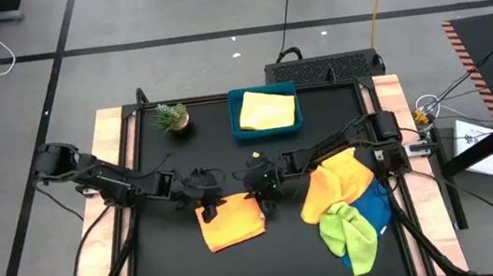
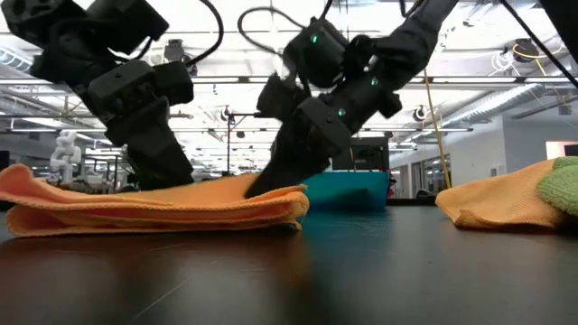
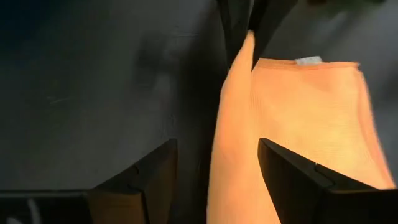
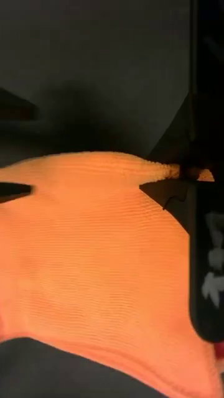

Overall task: Fold microfiber towels
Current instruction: Stack the left orange microfiber cloth on top of the yellow microfiber cloth into the blue bin

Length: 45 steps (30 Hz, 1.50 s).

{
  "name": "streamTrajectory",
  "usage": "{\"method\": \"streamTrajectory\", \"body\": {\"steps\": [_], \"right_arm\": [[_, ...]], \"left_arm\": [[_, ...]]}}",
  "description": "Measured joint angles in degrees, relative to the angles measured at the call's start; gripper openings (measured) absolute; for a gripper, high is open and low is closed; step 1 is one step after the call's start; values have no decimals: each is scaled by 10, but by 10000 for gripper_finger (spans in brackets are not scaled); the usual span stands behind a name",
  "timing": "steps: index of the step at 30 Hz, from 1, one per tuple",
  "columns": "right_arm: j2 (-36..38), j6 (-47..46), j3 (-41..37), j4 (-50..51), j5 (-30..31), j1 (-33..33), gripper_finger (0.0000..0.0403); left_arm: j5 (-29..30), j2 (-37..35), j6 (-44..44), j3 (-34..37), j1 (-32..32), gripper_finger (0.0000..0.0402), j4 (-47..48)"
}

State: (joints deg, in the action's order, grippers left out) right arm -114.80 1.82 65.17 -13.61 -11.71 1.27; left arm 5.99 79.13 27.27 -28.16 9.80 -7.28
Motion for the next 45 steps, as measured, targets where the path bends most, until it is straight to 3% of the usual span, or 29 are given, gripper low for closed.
{"method": "streamTrajectory", "body": {"steps": [7,19,24,34,40,45], "right_arm": [[50,69,0,23,102,37,3],[76,71,0,53,121,48,2],[76,66,0,66,147,49,2],[76,63,0,78,147,49,2],[76,51,0,84,147,49,2],[76,44,0,93,149,49,2]], "left_arm": [[-93,0,-37,0,-48,225,-2],[-211,0,-65,0,-63,225,46],[-213,0,-62,0,-61,225,104],[-209,0,-62,1,-52,220,121],[-194,0,-67,1,-52,162,119],[-194,0,-85,1,-52,72,117]]}}
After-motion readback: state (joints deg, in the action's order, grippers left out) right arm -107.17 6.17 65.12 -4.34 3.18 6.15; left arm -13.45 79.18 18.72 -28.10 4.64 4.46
